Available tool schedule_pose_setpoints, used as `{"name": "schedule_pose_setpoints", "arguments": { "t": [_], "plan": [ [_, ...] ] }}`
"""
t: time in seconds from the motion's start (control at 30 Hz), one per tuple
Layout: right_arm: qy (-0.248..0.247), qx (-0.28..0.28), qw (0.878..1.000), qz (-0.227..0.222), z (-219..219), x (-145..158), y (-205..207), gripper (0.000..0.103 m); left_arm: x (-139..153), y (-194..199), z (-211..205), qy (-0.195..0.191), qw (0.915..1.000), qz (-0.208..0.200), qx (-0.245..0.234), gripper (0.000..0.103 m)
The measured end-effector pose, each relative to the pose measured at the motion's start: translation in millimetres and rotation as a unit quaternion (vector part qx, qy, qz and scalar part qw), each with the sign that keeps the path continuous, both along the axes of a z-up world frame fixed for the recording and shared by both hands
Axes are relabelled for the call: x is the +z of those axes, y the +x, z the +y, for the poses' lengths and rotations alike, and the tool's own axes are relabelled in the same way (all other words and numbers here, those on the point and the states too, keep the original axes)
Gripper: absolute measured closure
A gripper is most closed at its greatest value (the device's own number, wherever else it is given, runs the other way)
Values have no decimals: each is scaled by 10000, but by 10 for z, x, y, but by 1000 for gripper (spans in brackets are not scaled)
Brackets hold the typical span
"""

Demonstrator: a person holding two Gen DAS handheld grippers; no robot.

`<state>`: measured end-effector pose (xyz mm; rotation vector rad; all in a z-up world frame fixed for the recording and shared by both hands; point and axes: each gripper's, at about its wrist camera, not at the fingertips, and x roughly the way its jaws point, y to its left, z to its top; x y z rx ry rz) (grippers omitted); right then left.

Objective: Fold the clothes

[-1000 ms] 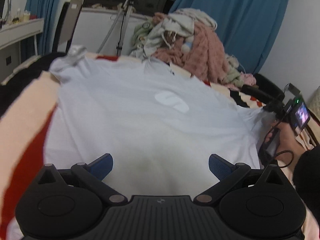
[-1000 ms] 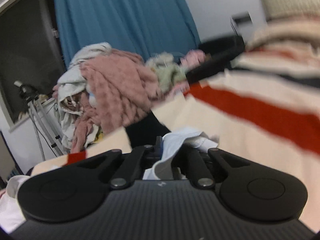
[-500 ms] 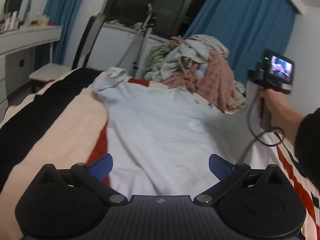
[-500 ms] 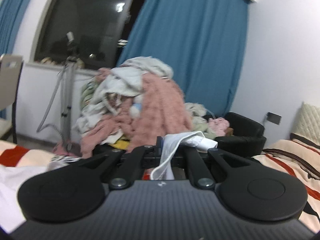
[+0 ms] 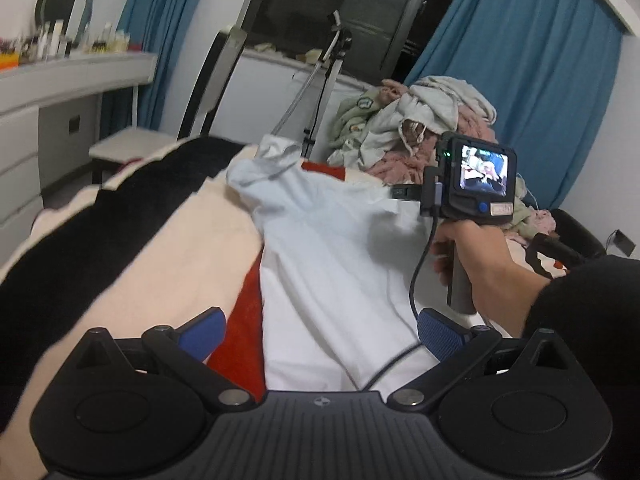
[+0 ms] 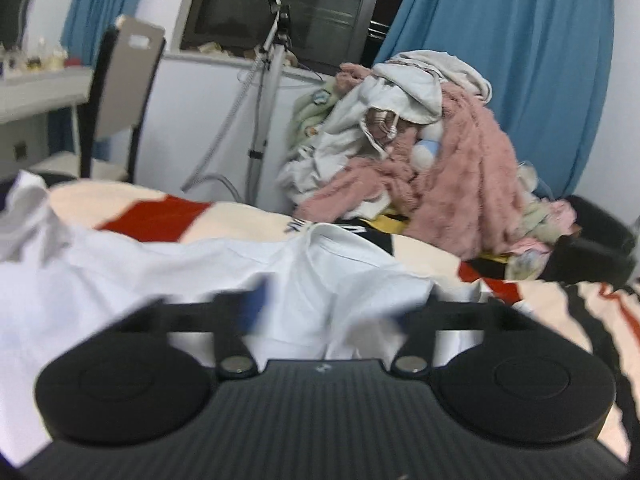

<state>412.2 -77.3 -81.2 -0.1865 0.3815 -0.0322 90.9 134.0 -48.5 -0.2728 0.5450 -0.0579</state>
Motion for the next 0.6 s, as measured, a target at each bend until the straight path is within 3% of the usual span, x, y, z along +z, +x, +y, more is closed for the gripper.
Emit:
{"name": "schedule_pose_setpoints", "arguments": {
  "t": [0.2, 0.37, 0.6],
  "plan": [
    [695, -98, 9973, -210, -271, 320, -394, 17, 63, -88, -82, 96, 9995, -198, -220, 0],
    [545, 1, 9974, -464, -499, 499, -912, 17, 160, -215, -76, 38, 9988, -411, -269, 0],
    [948, 301, 9915, -835, -867, 756, -2091, 17, 282, -405, -229, 347, 9969, -596, -376, 0]
  ]
}}
